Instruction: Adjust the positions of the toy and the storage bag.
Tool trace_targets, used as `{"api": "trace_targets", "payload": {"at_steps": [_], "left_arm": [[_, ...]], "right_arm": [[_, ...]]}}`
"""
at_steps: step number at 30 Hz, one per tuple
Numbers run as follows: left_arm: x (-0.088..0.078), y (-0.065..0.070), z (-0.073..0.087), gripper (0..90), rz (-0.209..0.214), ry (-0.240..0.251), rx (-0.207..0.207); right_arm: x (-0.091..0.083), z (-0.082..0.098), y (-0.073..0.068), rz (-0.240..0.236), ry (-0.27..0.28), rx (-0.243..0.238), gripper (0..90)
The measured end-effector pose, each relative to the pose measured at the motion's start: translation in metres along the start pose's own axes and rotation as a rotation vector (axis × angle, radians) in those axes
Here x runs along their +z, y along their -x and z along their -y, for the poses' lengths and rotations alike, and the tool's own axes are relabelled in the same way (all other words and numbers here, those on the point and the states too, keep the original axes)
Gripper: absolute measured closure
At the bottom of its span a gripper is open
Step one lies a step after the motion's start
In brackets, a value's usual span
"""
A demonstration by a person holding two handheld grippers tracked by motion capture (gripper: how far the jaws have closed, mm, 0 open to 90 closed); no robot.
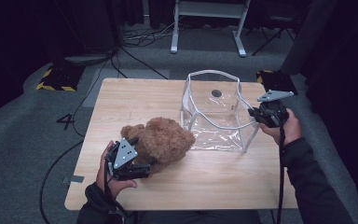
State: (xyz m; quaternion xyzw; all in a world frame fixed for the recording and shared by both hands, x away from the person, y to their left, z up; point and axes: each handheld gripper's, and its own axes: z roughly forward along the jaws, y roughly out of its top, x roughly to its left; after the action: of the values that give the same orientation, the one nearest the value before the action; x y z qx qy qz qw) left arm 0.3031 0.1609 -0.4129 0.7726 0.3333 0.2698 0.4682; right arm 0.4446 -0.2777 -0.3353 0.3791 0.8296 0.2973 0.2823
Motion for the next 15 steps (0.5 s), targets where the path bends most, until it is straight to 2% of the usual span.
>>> {"api": "trace_targets", "payload": {"at_steps": [1, 2, 4, 7, 8, 10, 12, 14, 15], "left_arm": [[0.0, 0.0, 0.0, 15.5, 0.0, 0.0, 0.0], [-0.002, 0.0, -0.004, 15.6, -0.026, 0.015, 0.012], [-0.005, -0.001, -0.006, 15.6, -0.023, 0.037, 0.016], [-0.003, -0.002, -0.007, 15.5, -0.012, 0.036, 0.012], [0.003, -0.002, -0.006, 15.4, 0.03, 0.023, 0.013], [0.006, -0.002, -0.006, 13.3, 0.041, 0.014, 0.019], [0.016, 0.003, -0.009, 8.7, 0.084, -0.019, 0.045], [0.022, 0.006, -0.012, 2.3, 0.09, -0.041, 0.073], [0.027, 0.007, -0.013, 0.0, 0.114, -0.054, 0.077]], "right_arm": [[0.0, 0.0, 0.0, 0.0, 0.0, 0.0, 86.0], [0.001, -0.002, -0.001, -0.001, -0.007, 0.001, 86.0], [0.0, -0.005, -0.003, 0.001, -0.011, -0.007, 86.0], [0.0, -0.006, -0.004, -0.004, -0.015, -0.01, 86.0], [0.0, -0.005, -0.003, -0.006, -0.015, -0.01, 86.0], [0.0, -0.005, -0.003, -0.008, -0.015, -0.005, 86.0], [-0.001, -0.004, -0.002, -0.016, -0.014, -0.001, 86.0], [-0.002, -0.004, -0.003, -0.019, -0.014, -0.002, 86.0], [-0.002, -0.005, -0.004, -0.018, -0.015, -0.004, 86.0]]}}
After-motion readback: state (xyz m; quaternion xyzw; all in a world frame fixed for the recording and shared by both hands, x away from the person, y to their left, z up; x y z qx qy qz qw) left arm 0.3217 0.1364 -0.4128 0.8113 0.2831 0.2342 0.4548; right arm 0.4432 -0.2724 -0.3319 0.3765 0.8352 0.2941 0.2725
